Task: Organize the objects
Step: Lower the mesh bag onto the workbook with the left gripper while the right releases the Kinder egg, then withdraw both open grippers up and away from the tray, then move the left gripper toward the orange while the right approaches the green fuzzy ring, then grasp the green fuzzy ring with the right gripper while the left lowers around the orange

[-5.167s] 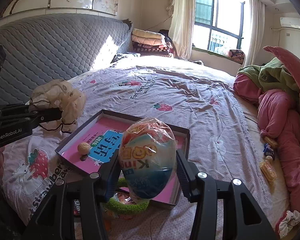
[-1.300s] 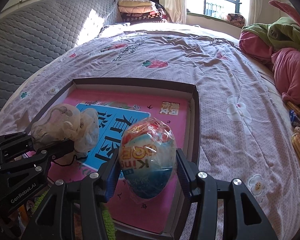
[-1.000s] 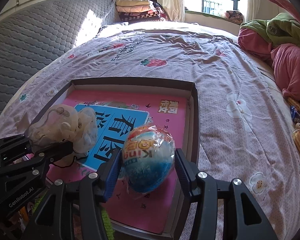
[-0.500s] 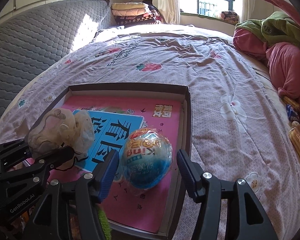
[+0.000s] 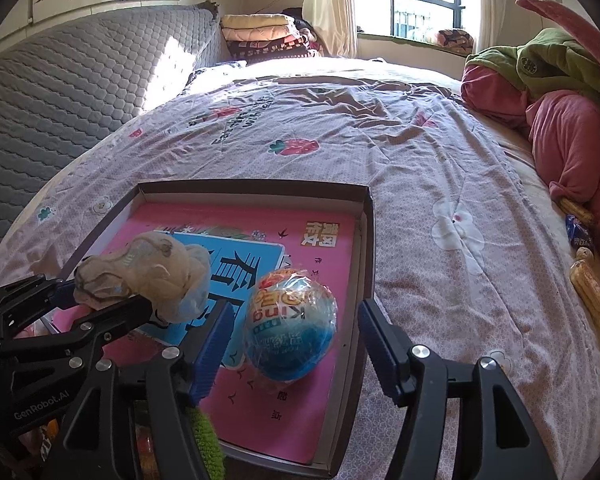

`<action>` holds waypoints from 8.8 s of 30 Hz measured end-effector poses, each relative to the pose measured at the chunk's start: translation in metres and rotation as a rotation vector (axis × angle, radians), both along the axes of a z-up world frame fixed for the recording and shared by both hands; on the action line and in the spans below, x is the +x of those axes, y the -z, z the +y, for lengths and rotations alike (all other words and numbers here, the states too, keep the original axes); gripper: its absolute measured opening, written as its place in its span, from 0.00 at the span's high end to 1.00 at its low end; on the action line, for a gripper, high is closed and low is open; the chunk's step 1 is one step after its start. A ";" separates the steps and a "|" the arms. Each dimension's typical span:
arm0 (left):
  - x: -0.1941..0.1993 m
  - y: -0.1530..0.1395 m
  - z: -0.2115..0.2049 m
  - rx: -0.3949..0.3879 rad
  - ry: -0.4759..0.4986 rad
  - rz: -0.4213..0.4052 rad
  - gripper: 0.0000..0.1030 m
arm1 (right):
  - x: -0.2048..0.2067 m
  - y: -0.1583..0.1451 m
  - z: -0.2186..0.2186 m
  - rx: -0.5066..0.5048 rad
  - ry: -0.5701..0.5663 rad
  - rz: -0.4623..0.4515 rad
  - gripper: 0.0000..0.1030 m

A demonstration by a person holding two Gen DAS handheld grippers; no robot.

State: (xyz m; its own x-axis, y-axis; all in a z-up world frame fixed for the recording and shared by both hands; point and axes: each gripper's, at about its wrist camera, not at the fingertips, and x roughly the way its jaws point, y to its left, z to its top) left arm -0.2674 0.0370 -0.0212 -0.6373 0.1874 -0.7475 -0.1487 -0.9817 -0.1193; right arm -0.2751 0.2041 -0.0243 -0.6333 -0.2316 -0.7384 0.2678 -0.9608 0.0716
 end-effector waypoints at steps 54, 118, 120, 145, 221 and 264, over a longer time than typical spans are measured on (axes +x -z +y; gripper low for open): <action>0.040 -0.062 -0.026 -0.003 -0.098 0.106 0.29 | 0.024 -0.034 -0.004 -0.007 -0.040 0.117 0.28; 0.150 -0.085 -0.048 -0.058 -0.139 0.165 0.27 | 0.136 -0.071 -0.004 -0.050 -0.037 0.232 0.19; 0.154 -0.085 -0.048 -0.058 -0.137 0.166 0.27 | 0.140 -0.071 -0.005 -0.050 -0.036 0.232 0.19; 0.188 -0.080 -0.040 -0.056 -0.111 0.161 0.25 | 0.178 -0.073 -0.013 -0.040 -0.044 0.252 0.15; 0.236 -0.018 -0.038 -0.144 -0.072 0.044 0.25 | 0.217 -0.031 -0.028 0.017 -0.045 0.147 0.12; 0.196 0.033 -0.053 -0.112 -0.076 -0.049 0.25 | 0.176 0.004 -0.022 -0.006 0.008 0.053 0.12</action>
State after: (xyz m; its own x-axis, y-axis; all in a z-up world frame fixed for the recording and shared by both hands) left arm -0.0711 -0.0160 -0.0545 -0.6090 0.0533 -0.7914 -0.0697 -0.9975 -0.0135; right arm -0.0993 0.1819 -0.0287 -0.6735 -0.2305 -0.7023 0.2636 -0.9626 0.0631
